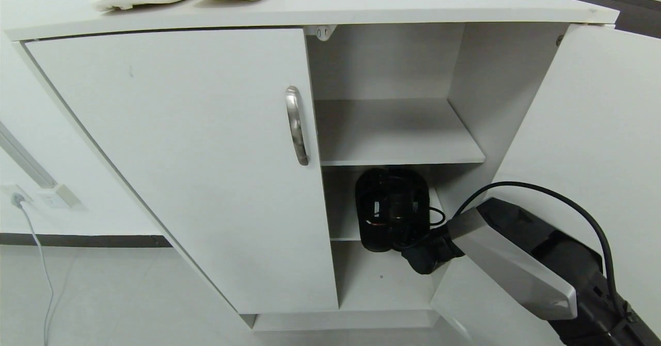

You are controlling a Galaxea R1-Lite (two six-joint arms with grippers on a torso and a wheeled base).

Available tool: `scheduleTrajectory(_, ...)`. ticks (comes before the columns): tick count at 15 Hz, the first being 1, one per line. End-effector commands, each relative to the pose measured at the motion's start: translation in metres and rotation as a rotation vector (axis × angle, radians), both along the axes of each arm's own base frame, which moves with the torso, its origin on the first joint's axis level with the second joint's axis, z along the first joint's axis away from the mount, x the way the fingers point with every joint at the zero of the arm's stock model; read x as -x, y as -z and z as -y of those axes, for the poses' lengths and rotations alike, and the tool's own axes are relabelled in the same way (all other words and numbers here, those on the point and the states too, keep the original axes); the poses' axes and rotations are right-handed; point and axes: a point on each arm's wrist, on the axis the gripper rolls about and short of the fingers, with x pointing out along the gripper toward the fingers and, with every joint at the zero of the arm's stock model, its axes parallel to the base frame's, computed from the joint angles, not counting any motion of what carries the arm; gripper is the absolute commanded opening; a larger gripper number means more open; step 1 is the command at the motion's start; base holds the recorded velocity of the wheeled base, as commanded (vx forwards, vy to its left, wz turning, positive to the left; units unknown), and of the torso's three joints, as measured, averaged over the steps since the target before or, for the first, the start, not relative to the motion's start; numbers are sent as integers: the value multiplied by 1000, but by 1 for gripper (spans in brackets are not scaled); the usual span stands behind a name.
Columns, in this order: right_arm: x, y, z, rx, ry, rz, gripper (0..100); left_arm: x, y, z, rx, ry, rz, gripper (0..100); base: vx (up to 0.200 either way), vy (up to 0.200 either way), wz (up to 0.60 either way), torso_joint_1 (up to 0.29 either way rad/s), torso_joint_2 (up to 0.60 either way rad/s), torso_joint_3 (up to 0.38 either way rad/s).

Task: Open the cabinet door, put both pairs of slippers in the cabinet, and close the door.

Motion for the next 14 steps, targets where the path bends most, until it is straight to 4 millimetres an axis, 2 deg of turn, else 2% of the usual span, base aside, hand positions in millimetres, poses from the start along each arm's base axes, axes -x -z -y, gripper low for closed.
scheduleTrajectory(1,0,-1,0,-3,-1,3,100,0,0,0,0,0,-1,0,0,0,0,0,0,0)
scheduleTrajectory(9,18,-8,7,-12,-8,14,100,0,0,0,0,-2,-1,0,0,0,0,0,0,0)
scheduleTrajectory(14,82,-26,11,-26,-78,34,100,0,0,0,0,0,-1,0,0,0,0,0,0,0)
